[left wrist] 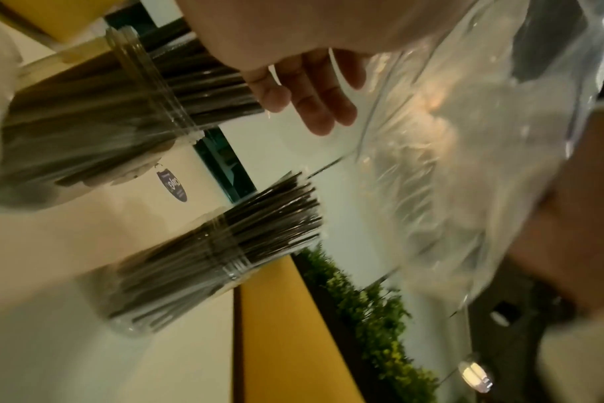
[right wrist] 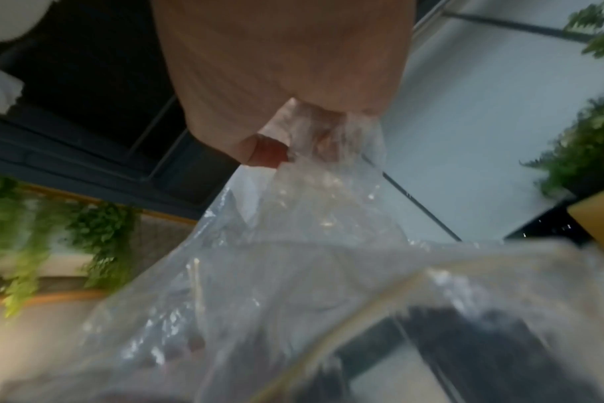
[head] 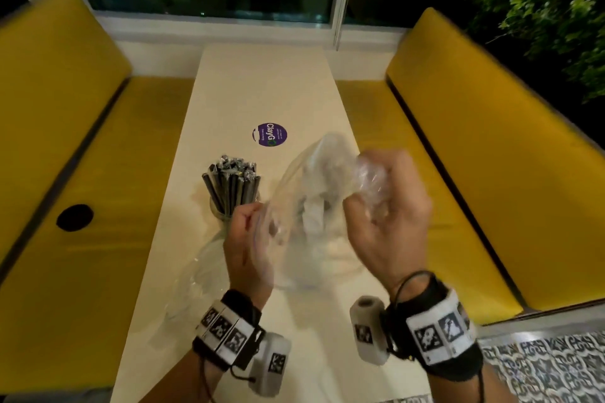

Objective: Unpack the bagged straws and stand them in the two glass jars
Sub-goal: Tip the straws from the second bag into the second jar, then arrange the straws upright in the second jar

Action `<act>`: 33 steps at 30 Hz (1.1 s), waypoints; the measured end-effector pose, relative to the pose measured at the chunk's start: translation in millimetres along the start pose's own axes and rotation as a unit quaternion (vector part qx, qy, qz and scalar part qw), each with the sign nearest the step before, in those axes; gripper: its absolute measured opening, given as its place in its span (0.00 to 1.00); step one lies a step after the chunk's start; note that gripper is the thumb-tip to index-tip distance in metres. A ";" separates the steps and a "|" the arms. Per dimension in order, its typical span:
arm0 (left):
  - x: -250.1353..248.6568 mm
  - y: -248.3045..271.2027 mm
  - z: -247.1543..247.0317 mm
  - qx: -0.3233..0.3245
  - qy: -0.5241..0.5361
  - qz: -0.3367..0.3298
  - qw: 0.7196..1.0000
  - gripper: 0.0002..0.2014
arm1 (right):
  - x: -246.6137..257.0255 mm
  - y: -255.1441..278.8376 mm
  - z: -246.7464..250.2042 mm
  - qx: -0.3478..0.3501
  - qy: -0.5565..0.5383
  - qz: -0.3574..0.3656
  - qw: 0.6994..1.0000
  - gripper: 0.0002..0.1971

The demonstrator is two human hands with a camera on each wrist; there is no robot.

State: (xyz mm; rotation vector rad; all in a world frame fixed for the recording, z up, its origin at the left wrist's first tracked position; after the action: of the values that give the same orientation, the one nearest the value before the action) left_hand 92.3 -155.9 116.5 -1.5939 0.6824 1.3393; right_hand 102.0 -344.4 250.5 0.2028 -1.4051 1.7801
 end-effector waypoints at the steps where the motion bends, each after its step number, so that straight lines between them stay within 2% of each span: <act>1: -1.7 0.6 6.7 0.011 -0.013 -0.012 1.000 0.06 | 0.5 17.5 -10.5 0.017 -0.003 -0.003 1.000 0.16; 4: 13.3 7.5 12.7 0.022 -0.011 0.070 0.997 0.10 | -17.1 79.2 -49.0 0.092 0.004 -0.035 0.995 0.20; 8: 46.8 44.8 7.5 0.110 -0.003 0.159 0.981 0.02 | -66.7 157.3 -91.9 0.209 0.024 -0.130 0.969 0.20; 10: 75.0 56.9 5.6 0.122 -0.072 0.181 0.973 0.07 | -84.3 185.9 -106.9 0.287 0.045 -0.174 0.941 0.21; 12: 100.8 66.1 -0.7 0.149 -0.144 0.190 0.960 0.11 | -95.0 208.6 -115.6 0.369 0.125 -0.186 0.902 0.26; 15: 135.8 81.7 -12.3 0.214 -0.219 0.188 0.933 0.12 | -106.6 228.6 -114.6 0.426 0.226 -0.192 0.855 0.35; 17: 146.3 86.8 -16.9 0.240 -0.258 0.170 0.920 0.12 | -108.9 230.6 -110.0 0.414 0.179 -0.230 0.863 0.40; 19: 151.4 88.9 -20.6 0.264 -0.295 0.162 0.904 0.16 | -111.2 229.6 -104.1 0.363 0.081 -0.308 0.876 0.39; 20: 153.4 88.9 -21.9 0.274 -0.310 0.161 0.896 0.18 | -112.3 227.9 -100.2 0.318 0.051 -0.334 0.885 0.37; 22: 157.8 88.8 -25.0 0.284 -0.333 0.164 0.884 0.18 | -113.8 229.6 -97.5 0.261 0.052 -0.315 0.911 0.26; 23: 157.8 88.1 -26.0 0.285 -0.340 0.167 0.880 0.16 | -115.2 231.6 -99.2 0.272 0.094 -0.280 0.916 0.18; 24: 155.9 86.5 -26.7 0.286 -0.345 0.173 0.877 0.15 | -118.4 236.0 -102.9 0.308 0.150 -0.242 0.908 0.13; 25: 153.1 83.8 -27.2 0.284 -0.348 0.183 0.874 0.15 | -122.7 240.6 -107.9 0.348 0.209 -0.201 0.892 0.14; 27: 145.7 76.6 -28.2 0.278 -0.350 0.208 0.870 0.18 | -132.3 242.1 -111.3 0.399 0.250 -0.207 0.857 0.18; 29: 129.1 65.7 -31.0 0.258 -0.335 0.197 0.885 0.20 | -139.9 234.2 -109.0 0.413 0.245 -0.224 0.848 0.19; 33: 78.8 34.8 -41.4 0.208 -0.266 0.133 0.932 0.17 | -136.1 192.6 -88.0 0.312 0.204 -0.241 0.896 0.13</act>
State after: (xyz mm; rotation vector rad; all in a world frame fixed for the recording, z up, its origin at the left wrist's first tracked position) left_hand 101.3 -196.8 30.7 -0.7675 0.7910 1.6053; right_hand 87.7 -341.1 -0.8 0.4422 -0.4016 1.6602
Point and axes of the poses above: each hand's wrist, its own y-axis away from the middle knuckle, its own z-axis out of the back of the hand, x = y × z, the point moved 5 cm from there along -y, towards the middle knuckle
